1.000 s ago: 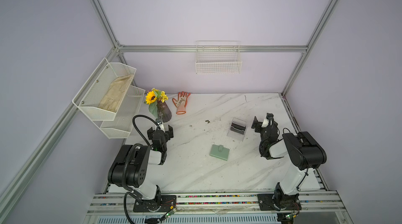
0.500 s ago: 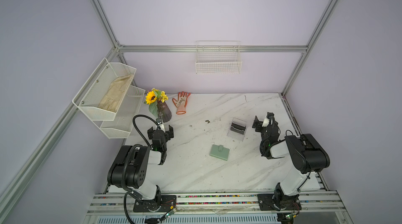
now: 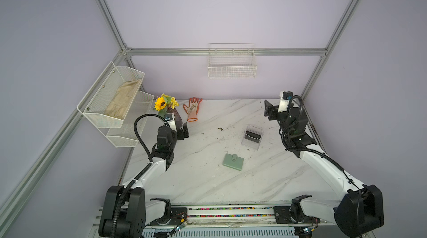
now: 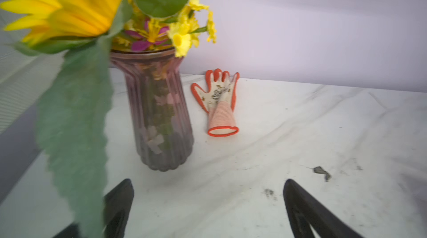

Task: Insert credit cards into a card holder
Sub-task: Open the card holder at the center of the board.

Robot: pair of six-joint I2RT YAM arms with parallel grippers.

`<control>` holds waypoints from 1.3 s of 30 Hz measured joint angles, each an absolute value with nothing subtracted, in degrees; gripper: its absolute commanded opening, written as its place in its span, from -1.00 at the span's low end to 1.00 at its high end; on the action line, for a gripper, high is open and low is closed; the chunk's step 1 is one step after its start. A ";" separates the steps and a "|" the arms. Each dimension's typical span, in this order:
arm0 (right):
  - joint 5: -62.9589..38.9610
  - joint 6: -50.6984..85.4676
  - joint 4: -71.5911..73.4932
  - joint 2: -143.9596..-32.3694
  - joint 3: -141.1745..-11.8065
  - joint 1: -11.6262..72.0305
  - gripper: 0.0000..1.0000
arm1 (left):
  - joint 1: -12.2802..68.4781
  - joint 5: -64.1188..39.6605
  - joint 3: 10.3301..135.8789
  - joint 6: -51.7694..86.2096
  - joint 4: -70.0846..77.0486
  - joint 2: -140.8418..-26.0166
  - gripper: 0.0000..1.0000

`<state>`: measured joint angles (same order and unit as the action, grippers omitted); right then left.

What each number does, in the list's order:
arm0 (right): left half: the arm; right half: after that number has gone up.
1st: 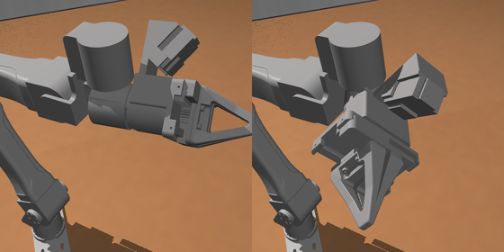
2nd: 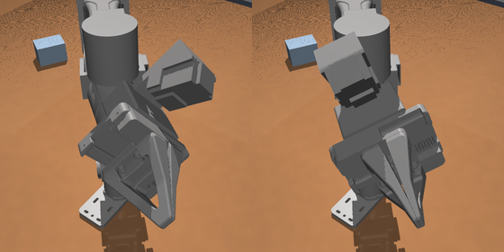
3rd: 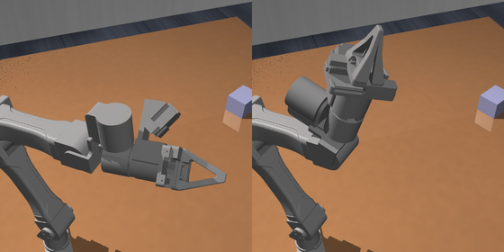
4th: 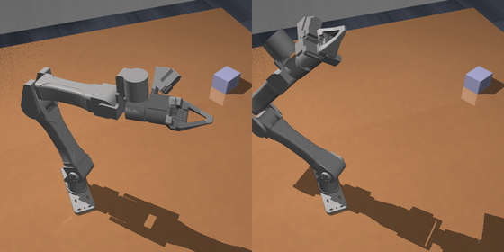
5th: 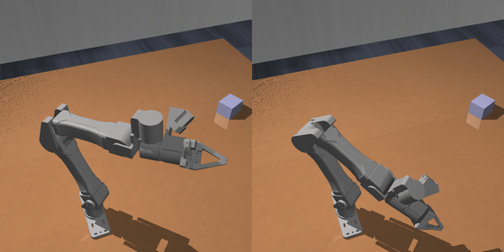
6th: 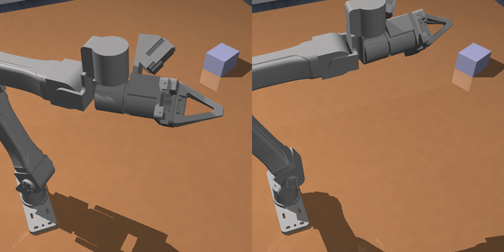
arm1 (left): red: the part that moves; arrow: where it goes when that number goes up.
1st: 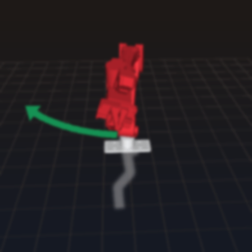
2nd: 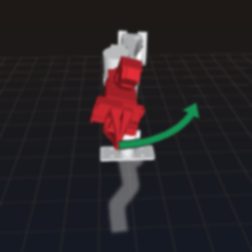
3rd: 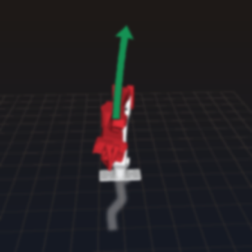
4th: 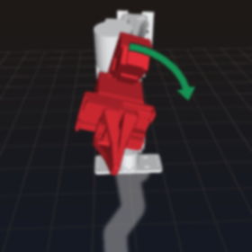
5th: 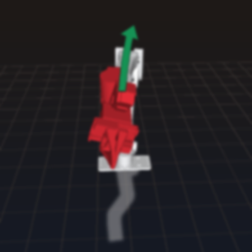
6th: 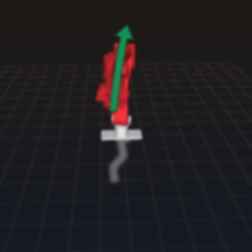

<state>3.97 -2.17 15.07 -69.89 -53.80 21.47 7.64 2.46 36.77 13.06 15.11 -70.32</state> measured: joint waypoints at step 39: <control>1.23 17.41 -6.04 -82.43 -40.97 47.68 -0.01 | 42.72 -5.54 34.24 34.76 0.30 -82.98 0.70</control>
<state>1.23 17.41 -6.04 -82.43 -40.97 47.68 42.72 -5.54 34.24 34.76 0.30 -82.98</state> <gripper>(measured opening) 0.496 0.874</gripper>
